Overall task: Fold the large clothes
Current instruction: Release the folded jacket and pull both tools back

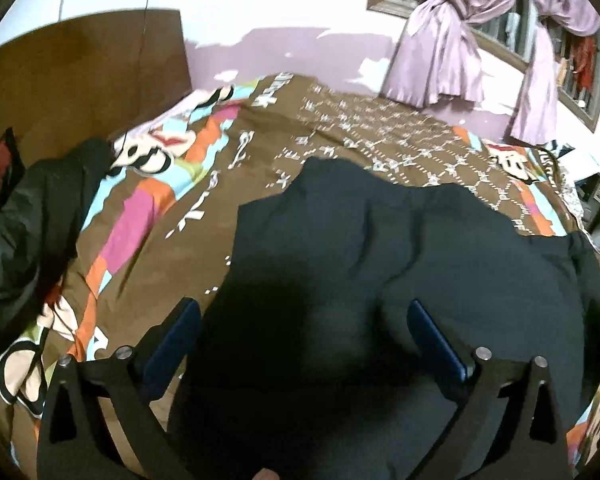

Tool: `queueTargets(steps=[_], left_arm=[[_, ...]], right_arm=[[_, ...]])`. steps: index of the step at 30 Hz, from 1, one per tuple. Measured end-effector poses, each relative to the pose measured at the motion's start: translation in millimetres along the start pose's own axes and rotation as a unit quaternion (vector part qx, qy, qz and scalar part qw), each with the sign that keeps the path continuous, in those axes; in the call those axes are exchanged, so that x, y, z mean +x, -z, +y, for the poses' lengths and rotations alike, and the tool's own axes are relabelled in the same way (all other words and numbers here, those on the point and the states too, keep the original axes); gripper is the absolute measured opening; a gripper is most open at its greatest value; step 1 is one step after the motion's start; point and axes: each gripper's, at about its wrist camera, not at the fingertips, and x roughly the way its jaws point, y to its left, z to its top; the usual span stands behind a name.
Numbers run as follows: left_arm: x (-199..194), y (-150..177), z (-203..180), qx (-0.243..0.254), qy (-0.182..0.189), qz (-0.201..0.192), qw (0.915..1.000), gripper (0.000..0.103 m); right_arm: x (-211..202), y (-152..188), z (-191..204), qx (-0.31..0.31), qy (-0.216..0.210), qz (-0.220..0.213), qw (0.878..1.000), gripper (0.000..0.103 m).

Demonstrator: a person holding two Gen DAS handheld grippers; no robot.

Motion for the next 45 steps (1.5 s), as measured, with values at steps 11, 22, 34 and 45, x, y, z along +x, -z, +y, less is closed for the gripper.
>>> queueTargets(steps=[11, 22, 34, 45], left_arm=[[-57.1, 13.5, -31.9, 0.050, 0.022, -0.089, 0.9946, 0.101], [-112.2, 34.5, -29.0, 0.048, 0.053, -0.156, 0.9852, 0.101], [-152.2, 66.8, -22.8, 0.059, 0.072, -0.175, 0.9802, 0.101], [-173.8, 95.6, -14.8, 0.067, 0.056, -0.183, 0.9793, 0.101]], right_arm=[[-55.9, 12.1, 32.3, -0.043, 0.014, -0.099, 0.994, 0.103], [-117.0, 45.2, 71.3, -0.073, -0.018, -0.167, 0.983, 0.103], [-168.2, 76.2, 88.7, -0.065, -0.039, -0.215, 0.974, 0.103], [-188.1, 106.9, 100.4, -0.058, -0.059, -0.213, 0.974, 0.103]])
